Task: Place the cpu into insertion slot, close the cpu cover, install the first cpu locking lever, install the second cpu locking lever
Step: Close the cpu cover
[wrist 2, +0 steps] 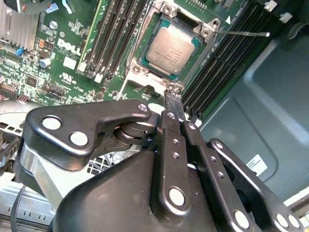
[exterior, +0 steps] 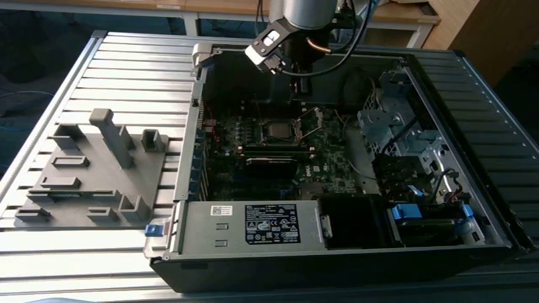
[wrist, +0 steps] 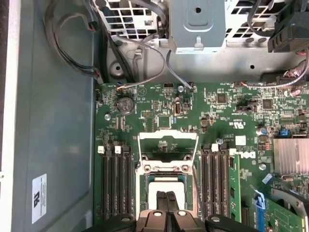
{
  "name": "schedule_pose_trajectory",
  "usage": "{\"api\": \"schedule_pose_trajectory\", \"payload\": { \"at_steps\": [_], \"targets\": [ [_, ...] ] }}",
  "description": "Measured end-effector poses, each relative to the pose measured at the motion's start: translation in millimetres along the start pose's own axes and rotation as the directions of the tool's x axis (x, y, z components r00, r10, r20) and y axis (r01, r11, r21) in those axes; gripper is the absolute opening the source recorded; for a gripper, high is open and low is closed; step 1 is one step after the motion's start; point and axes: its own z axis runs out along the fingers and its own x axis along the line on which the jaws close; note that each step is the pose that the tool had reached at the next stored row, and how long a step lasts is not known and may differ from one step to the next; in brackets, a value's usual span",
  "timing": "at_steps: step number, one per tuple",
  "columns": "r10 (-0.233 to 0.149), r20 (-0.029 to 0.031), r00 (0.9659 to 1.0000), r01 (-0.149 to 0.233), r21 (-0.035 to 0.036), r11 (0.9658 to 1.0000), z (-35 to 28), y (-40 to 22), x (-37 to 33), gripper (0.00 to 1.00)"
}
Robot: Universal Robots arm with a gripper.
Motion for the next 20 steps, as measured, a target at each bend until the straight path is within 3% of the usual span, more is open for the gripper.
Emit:
{"api": "schedule_pose_trajectory", "payload": {
  "at_steps": [20],
  "targets": [
    [0.0,0.0,1.0,0.0,0.0,1.0,2.2,34.4,7.4,0.11]
  ]
}}
